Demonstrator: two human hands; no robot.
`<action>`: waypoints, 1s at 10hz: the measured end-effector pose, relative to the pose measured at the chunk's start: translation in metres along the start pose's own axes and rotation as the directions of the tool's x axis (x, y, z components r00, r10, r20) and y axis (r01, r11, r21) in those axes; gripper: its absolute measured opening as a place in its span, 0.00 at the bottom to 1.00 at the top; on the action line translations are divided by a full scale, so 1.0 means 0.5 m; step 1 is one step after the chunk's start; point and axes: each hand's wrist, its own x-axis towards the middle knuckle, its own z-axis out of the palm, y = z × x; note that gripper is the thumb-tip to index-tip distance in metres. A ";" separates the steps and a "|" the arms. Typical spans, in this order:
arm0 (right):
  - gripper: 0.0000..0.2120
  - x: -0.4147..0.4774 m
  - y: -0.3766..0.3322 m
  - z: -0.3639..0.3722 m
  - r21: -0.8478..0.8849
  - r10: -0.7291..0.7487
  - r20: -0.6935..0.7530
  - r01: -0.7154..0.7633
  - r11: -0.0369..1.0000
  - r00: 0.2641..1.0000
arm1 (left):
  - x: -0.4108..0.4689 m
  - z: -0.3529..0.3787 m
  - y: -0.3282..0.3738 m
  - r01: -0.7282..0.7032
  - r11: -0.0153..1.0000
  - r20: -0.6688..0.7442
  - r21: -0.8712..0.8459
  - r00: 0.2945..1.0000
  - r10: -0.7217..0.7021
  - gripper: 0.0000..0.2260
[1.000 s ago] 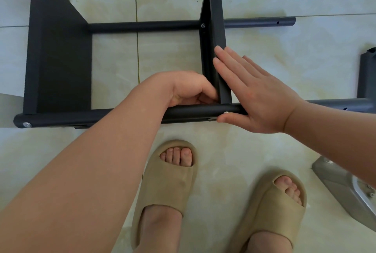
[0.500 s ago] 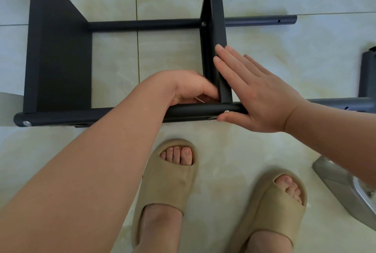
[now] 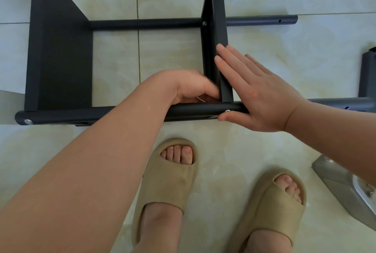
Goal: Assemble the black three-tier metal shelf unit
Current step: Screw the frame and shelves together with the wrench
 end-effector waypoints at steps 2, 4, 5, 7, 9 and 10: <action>0.47 0.000 0.000 0.000 -0.002 0.000 -0.002 0.000 1.000 1.000 | -0.001 -0.005 -0.005 -0.010 0.999 0.046 -0.040 0.999 0.012 0.12; 0.47 0.000 0.001 0.000 -0.004 0.002 -0.001 -0.002 1.000 1.000 | 0.000 -0.005 -0.004 0.018 1.000 0.039 -0.015 0.999 -0.017 0.06; 0.47 0.000 0.000 0.001 -0.005 0.001 -0.004 -0.001 1.000 1.000 | 0.001 -0.002 -0.003 -0.012 0.999 0.018 0.046 1.000 0.012 0.05; 0.47 0.000 0.000 0.002 -0.008 0.002 -0.006 -0.002 1.000 1.000 | 0.003 -0.007 -0.006 0.002 1.000 0.055 -0.030 0.999 0.000 0.08; 0.47 0.001 -0.001 0.001 -0.010 0.002 -0.008 -0.002 1.000 1.000 | 0.001 -0.002 -0.002 0.015 0.999 0.032 0.030 0.999 -0.016 0.06; 0.47 0.000 0.001 0.000 -0.012 0.004 -0.007 -0.004 1.000 1.000 | 0.002 -0.002 -0.003 -0.001 1.000 0.030 0.013 1.000 0.001 0.11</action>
